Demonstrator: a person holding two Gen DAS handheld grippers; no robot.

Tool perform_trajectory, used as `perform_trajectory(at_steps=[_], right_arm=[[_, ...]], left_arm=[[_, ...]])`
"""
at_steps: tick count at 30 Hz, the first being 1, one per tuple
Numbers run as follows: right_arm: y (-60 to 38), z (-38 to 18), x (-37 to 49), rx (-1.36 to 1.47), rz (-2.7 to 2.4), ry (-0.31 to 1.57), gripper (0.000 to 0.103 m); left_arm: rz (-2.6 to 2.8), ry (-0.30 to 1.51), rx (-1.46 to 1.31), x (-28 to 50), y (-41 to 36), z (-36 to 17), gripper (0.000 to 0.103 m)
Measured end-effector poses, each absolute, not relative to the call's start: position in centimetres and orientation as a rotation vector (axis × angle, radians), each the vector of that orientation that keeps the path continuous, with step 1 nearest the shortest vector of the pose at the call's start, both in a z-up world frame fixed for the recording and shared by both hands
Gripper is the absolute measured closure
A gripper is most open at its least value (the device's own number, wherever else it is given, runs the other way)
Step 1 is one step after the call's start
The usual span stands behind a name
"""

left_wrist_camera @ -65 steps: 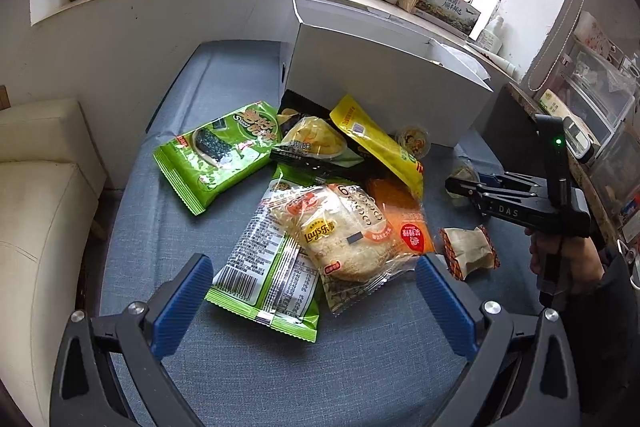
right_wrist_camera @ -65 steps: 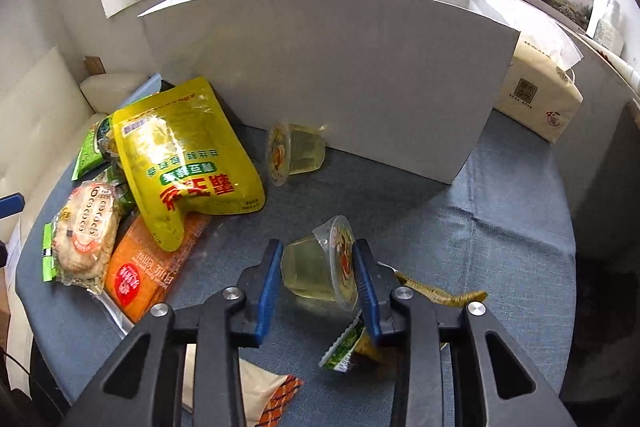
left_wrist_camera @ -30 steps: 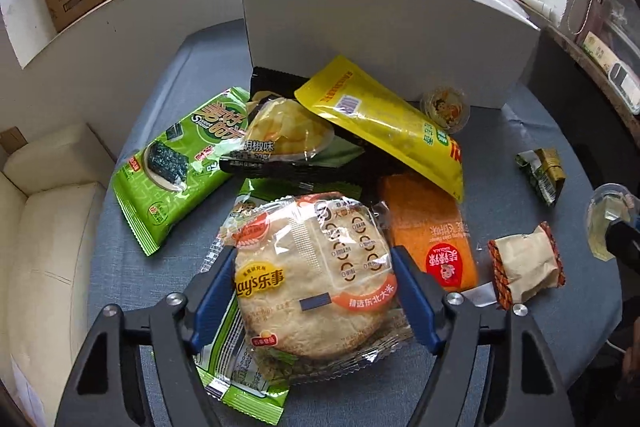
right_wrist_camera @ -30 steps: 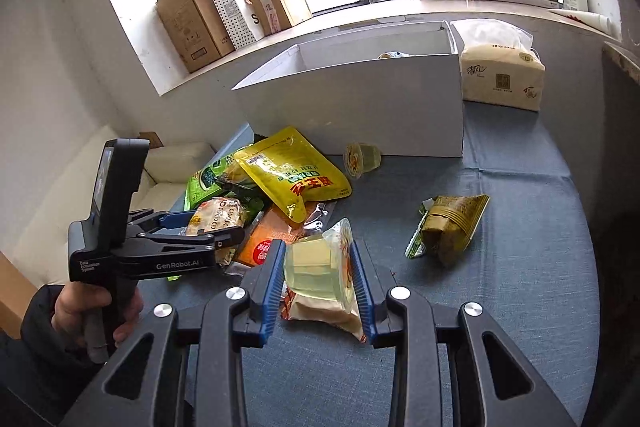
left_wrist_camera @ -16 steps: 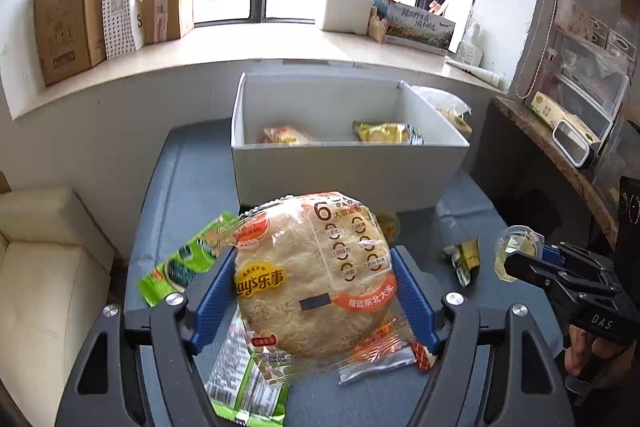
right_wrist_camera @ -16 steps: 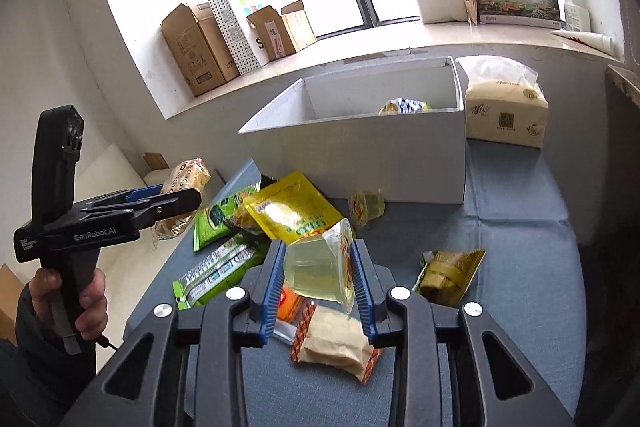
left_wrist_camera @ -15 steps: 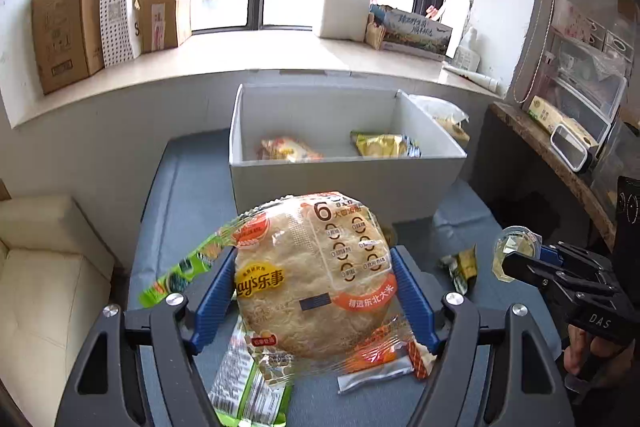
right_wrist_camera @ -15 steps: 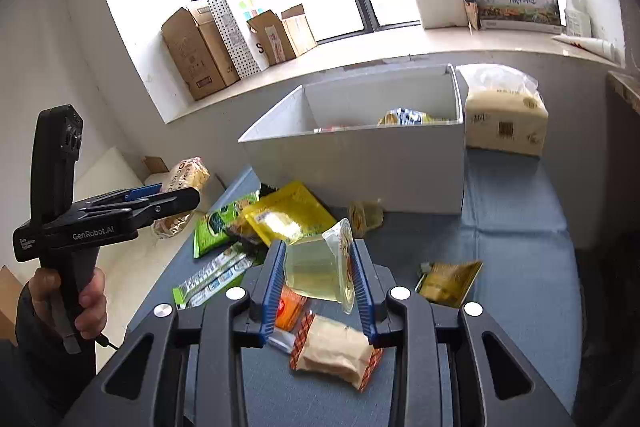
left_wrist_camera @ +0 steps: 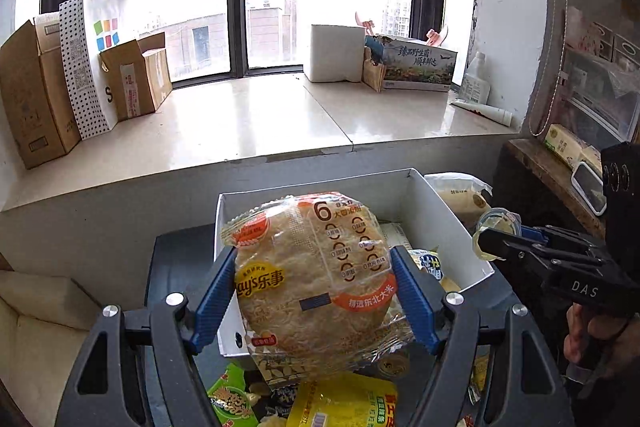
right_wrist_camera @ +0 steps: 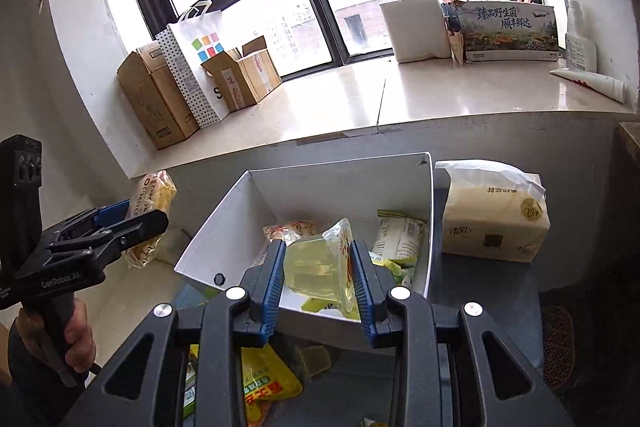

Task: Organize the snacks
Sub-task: 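Place the jelly cup and flatbread pack into the white box, open both tools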

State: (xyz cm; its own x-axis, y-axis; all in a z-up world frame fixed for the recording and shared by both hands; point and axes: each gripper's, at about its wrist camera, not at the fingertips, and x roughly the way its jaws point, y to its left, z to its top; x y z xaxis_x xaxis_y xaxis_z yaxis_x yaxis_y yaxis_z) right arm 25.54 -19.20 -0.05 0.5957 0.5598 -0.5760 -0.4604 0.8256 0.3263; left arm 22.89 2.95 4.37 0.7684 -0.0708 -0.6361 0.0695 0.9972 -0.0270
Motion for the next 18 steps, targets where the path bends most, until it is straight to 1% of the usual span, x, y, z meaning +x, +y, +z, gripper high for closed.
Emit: perform_trajectory(at_steps=[1, 2, 3, 4, 5, 6, 11, 18], right_arm=[[-19.0, -0.2, 26.3, 0.158, 0.599, 0.731, 0.067], [-18.9, -0.4, 26.9, 0.167, 0.603, 0.743, 0.066], [-18.6, -0.7, 27.6, 0.166, 0.613, 0.759, 0.050], [-18.3, -1.0, 28.3, 0.161, 0.606, 0.778, 0.016], [-18.3, -1.3, 28.5, 0.163, 0.573, 0.784, 0.005], [-18.6, -1.3, 28.5, 0.178, 0.550, 0.767, 0.003], [-19.7, -0.7, 27.6, 0.203, 0.565, 0.729, 0.003], [-20.8, -0.1, 26.7, 0.233, 0.545, 0.716, 0.003]], left_arm=[[-0.073, 0.701, 0.007, 23.6, 2.8, 4.0, 0.022], [-0.066, 0.716, 0.016, 24.4, 2.7, 3.4, 0.017], [-0.044, 0.734, 0.026, 25.2, 2.7, 2.8, 0.012], [-0.026, 0.752, 0.027, 25.9, 2.8, 2.1, 0.000], [-0.023, 0.772, 0.022, 26.3, 2.9, 1.4, 0.000], [-0.023, 0.789, 0.016, 26.6, 3.1, 0.8, 0.000], [-0.029, 0.810, -0.004, 26.1, 3.9, -0.7, 0.000], [-0.036, 0.784, -0.011, 24.4, 4.0, 0.3, 0.000]])
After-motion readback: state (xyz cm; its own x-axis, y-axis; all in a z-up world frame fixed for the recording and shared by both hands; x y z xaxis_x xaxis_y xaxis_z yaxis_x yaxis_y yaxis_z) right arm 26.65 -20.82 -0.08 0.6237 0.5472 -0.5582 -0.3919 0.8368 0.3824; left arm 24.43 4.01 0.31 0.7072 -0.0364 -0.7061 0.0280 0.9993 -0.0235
